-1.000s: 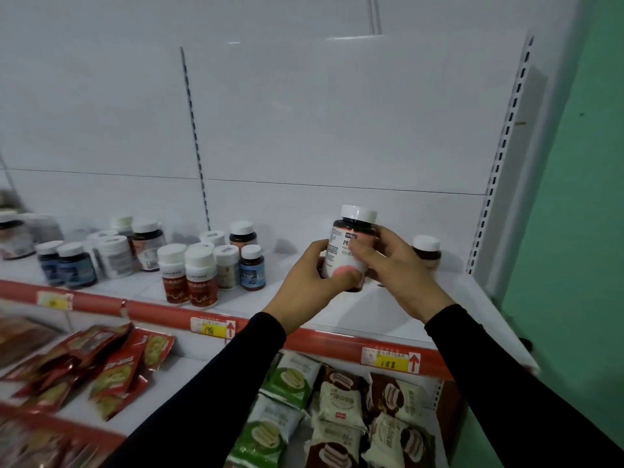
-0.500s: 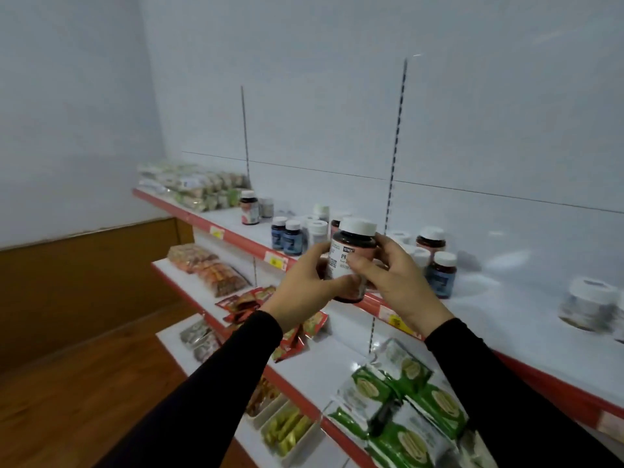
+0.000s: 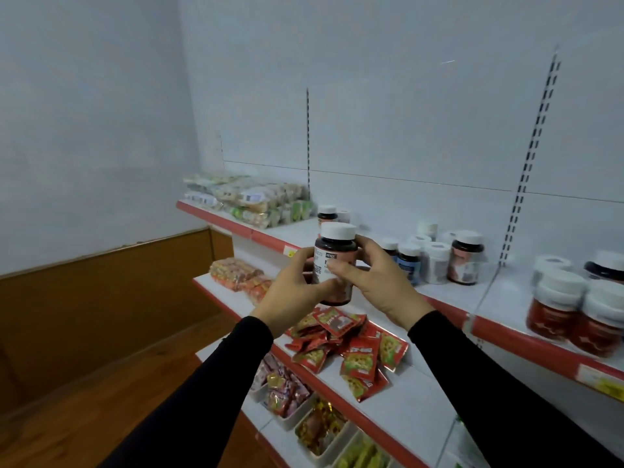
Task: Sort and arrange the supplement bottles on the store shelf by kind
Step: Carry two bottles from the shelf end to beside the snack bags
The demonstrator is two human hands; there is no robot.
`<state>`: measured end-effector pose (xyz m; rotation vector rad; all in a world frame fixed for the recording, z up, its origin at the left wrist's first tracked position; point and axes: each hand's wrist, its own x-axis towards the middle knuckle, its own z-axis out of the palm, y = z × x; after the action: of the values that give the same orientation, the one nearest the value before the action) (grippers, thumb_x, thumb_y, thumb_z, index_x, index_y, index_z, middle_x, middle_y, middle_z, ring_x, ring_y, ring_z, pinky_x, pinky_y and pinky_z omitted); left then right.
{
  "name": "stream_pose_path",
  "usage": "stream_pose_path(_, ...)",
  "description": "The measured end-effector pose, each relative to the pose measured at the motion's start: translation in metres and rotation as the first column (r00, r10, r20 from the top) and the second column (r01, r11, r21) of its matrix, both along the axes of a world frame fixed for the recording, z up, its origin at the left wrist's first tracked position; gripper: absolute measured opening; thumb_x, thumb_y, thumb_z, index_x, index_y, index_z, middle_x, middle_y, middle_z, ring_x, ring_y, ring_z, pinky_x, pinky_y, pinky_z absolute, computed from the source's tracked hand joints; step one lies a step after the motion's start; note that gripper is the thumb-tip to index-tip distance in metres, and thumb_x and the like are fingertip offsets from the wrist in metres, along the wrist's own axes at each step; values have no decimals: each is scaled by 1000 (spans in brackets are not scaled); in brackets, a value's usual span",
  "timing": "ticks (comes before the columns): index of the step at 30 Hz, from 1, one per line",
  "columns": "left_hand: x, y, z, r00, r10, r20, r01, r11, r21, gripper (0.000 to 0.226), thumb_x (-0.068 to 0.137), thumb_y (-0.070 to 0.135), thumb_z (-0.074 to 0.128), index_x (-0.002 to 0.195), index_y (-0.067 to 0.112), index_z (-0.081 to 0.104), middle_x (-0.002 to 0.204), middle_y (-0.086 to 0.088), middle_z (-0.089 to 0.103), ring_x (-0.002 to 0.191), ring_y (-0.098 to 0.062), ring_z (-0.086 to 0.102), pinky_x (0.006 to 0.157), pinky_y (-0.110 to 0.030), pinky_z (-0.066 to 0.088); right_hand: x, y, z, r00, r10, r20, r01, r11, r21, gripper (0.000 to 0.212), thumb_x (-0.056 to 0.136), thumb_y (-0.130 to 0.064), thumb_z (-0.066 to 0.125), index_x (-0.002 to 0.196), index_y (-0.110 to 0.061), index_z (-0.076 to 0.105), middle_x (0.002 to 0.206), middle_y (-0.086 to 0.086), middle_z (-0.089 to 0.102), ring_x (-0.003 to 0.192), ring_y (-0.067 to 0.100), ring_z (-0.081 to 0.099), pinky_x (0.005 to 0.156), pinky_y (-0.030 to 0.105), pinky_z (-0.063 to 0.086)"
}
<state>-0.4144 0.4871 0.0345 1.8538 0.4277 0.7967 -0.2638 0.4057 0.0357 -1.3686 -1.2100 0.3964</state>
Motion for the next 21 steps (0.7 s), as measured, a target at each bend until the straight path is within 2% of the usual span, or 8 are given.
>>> stream_pose_path(2, 4, 32, -2, 1000, 5, 0, -5, 1000, 4, 56, 83, 24, 76, 132, 25, 51, 118, -1, 66, 101, -15, 69, 91, -42, 57, 2, 31, -1, 1000, -8, -4, 8, 1000, 3, 53, 69, -52, 76, 118, -44, 56, 113, -16, 66, 96, -15, 60, 67, 6, 49)
stream_pose_path(5, 20, 82, -4, 1000, 0, -29, 1, 999, 44, 54, 82, 29, 76, 131, 29, 52, 117, -2, 68, 105, -21, 67, 93, -44, 55, 15, 78, -3, 1000, -31, -2, 31, 999, 14, 60, 73, -48, 78, 127, -40, 55, 116, -20, 65, 100, -8, 62, 72, 13, 52)
stream_pose_path(9, 53, 152, -6, 992, -61, -113, 69, 995, 66, 62, 78, 29, 79, 132, 34, 50, 119, 11, 67, 105, -3, 65, 85, -22, 53, 48, 136, -9, 993, -120, 20, 119, 992, 40, 51, 66, -55, 76, 113, -53, 56, 114, -21, 66, 102, 0, 64, 82, 22, 52)
stream_pose_path(12, 83, 207, -7, 985, -8, -172, 24, 996, 87, 64, 85, 19, 69, 143, 23, 42, 130, 0, 58, 113, -11, 59, 79, -20, 51, 79, 172, -11, 977, -213, 13, 212, 976, 49, 56, 73, -46, 79, 122, -45, 52, 119, -19, 63, 105, 5, 63, 85, 26, 50)
stream_pose_path(15, 117, 256, -11, 978, 81, -192, -61, 992, 108, 60, 88, 25, 66, 142, 17, 44, 129, -5, 57, 108, -14, 59, 81, -27, 52, 104, 196, -13, 947, -319, -27, 320, 946, 59, 51, 76, -41, 79, 118, -50, 50, 116, -25, 60, 102, 0, 63, 76, 20, 49)
stream_pose_path(17, 142, 280, -16, 970, 91, -225, -64, 990, 123, 68, 86, 33, 69, 145, 16, 40, 131, -6, 55, 108, -17, 58, 84, -31, 52, 116, 207, -16, 919, -391, -48, 393, 918, 54, 49, 75, -42, 78, 112, -55, 49, 113, -29, 60, 99, -4, 63, 70, 16, 48)
stream_pose_path(19, 168, 302, -19, 974, 82, -210, -61, 992, 108, 76, 82, 36, 73, 146, 15, 37, 129, -4, 56, 110, -16, 58, 82, -25, 49, 126, 217, -18, 890, -454, -49, 456, 889, 50, 54, 76, -39, 79, 119, -49, 47, 114, -31, 57, 99, -6, 62, 68, 15, 47)
stream_pose_path(21, 193, 319, -21, 984, 68, -162, -54, 995, 89, 71, 78, 33, 76, 138, 14, 42, 112, 4, 59, 91, -6, 60, 66, -13, 45, 134, 225, -21, 858, -513, -34, 514, 857, 34, 58, 78, -36, 79, 124, -44, 45, 115, -29, 55, 100, -6, 61, 68, 14, 46)
